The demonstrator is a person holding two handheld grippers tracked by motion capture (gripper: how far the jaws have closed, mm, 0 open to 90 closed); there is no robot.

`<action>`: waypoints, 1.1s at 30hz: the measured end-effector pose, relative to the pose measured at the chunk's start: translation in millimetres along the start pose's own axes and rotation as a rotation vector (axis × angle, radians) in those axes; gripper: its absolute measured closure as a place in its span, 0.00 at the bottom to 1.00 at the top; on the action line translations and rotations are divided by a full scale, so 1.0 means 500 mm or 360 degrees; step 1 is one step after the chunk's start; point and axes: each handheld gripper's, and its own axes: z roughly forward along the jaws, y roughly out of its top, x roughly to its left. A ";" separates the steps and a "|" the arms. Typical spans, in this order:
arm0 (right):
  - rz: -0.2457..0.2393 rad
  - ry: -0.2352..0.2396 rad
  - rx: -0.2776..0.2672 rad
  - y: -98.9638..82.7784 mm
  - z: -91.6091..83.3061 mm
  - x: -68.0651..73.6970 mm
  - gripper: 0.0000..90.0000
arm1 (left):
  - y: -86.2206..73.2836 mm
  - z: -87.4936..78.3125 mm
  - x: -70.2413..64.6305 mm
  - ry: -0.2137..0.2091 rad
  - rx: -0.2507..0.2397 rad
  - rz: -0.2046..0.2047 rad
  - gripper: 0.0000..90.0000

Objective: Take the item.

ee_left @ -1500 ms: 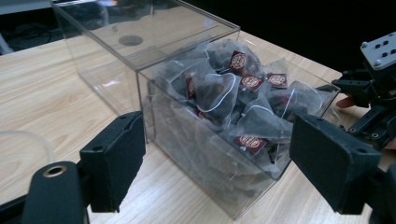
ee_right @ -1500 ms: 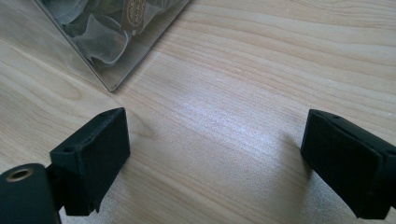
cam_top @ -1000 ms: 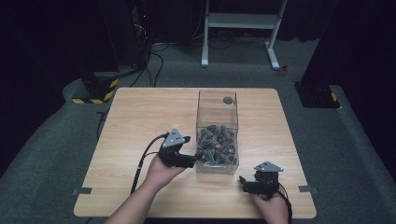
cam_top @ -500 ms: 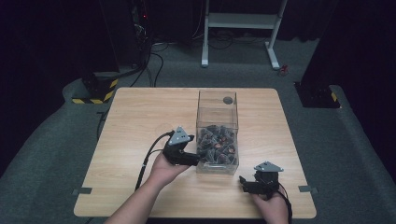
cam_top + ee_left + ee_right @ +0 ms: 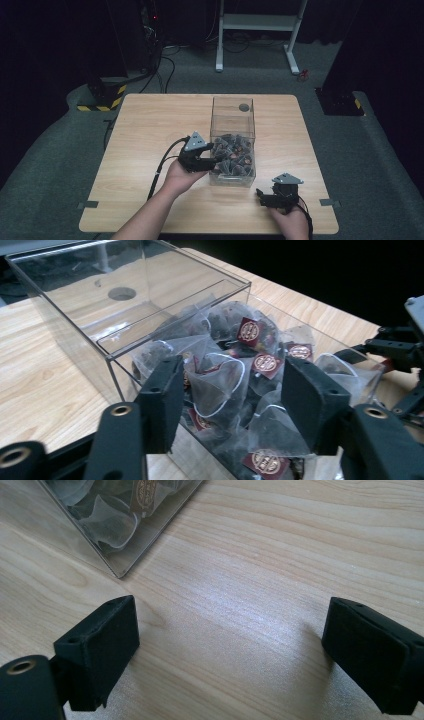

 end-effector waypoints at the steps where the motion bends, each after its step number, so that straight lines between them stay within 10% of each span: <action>1: -0.0001 0.0000 0.0000 0.000 0.000 0.000 0.09 | 0.000 0.000 0.000 0.0000 0.0000 0.0000 0.52; 33: -0.0004 0.0006 -0.0001 0.000 0.000 0.000 0.09 | -0.013 0.015 -0.007 -0.0010 0.0011 0.0061 1.00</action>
